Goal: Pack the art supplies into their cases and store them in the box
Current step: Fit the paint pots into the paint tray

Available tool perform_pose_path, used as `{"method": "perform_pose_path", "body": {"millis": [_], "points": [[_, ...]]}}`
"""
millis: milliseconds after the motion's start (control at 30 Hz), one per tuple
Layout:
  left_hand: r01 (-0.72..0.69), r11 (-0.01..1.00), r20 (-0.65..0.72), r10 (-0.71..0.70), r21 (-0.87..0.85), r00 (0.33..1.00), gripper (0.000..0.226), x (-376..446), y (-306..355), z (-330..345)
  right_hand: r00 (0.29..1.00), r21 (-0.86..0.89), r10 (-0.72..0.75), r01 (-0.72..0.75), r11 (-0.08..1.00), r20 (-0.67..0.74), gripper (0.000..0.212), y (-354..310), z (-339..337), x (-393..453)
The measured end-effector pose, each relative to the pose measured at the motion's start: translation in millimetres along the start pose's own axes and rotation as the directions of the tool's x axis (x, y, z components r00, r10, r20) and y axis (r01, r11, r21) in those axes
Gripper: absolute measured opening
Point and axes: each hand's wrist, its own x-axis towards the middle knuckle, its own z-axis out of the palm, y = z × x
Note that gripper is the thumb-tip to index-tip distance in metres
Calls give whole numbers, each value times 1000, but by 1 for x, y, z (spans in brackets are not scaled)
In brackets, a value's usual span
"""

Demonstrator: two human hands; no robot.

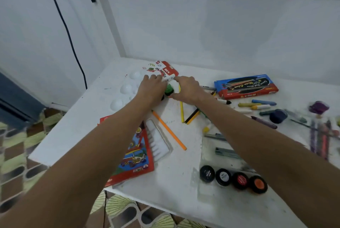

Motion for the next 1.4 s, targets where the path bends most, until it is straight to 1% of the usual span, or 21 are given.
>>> {"method": "perform_pose_path", "body": {"millis": [133, 200, 267, 333, 400, 467, 533, 600, 667, 733, 833, 867, 933, 1033, 1100, 1133, 1200, 1300, 1400], "points": [[10, 994, 30, -7, -108, 1000, 28, 0, -7, 5, 997, -74, -55, 60, 995, 61, 43, -14, 12, 14], [30, 980, 65, -18, -194, 998, 24, 2, -10, 5, 996, -78, -55, 61, 995, 74, 39, -15, 18, 19], [72, 948, 142, -29, -309, 989, 30, 4, -14, 4, 998, -11, -36, 36, 999, 53, 39, -13, 22, 22], [95, 916, 190, -21, -390, 982, 39, 5, -16, 3, 999, 104, -24, 19, 994, 48, 38, -12, 23, 23], [111, 876, 205, -14, -470, 979, 40, 3, -16, 4, 997, 198, -50, 38, 979, 55, 34, -10, 22, 23], [125, 842, 210, -14, -525, 978, 37, -1, -16, 4, 994, 246, -92, 75, 966, 60, 29, -7, 18, 23], [127, 814, 197, -16, -567, 980, 35, -6, -17, 2, 991, 281, -118, 97, 955, 58, 28, -4, 16, 23], [156, 760, 185, -48, -631, 982, 35, -10, -18, 1, 988, 292, -136, 111, 950, 67, 34, -5, 15, 21], [193, 702, 188, -86, -686, 978, 37, -15, -20, -1, 985, 259, -154, 129, 957, 75, 39, -6, 17, 20], [207, 671, 184, -106, -712, 977, 39, -18, -22, -3, 985, 228, -159, 139, 964, 71, 38, -6, 20, 19], [222, 611, 167, -146, -760, 975, 39, -22, -26, -8, 988, 255, -145, 127, 959, 55, 32, -7, 18, 14], [223, 588, 150, -171, -778, 974, 40, -23, -29, -11, 991, 286, -131, 115, 951, 40, 32, -7, 14, 11], [220, 529, 93, -257, -819, 962, 41, -28, -37, -20, 995, 354, -94, 99, 930, -32, 33, -7, 1, 2], [216, 407, 37, -404, -887, 914, 46, -44, -49, -37, 990, 420, -41, 94, 903, -133, 33, 1, -23, -15], [196, 349, 28, -433, -916, 901, 50, -59, -49, -46, 988, 448, -7, 77, 891, -155, 34, 11, -38, -35], [184, 334, 28, -422, -925, 906, 48, -67, -44, -52, 987, 453, 12, 62, 889, -158, 36, 17, -44, -49], [176, 332, 43, -371, -927, 928, 40, -86, -25, -63, 989, 460, 5, 63, 886, -146, 38, 27, -57, -84], [140, 347, 51, -252, -927, 966, 38, -117, 19, -77, 996, 473, -41, 72, 878, -76, 41, 36, -72, -147], [100, 345, 56, -134, -933, 989, 31, -147, 63, -86, 1000, 488, -10, 14, 873, -12, 39, 42, -76, -206]]}}
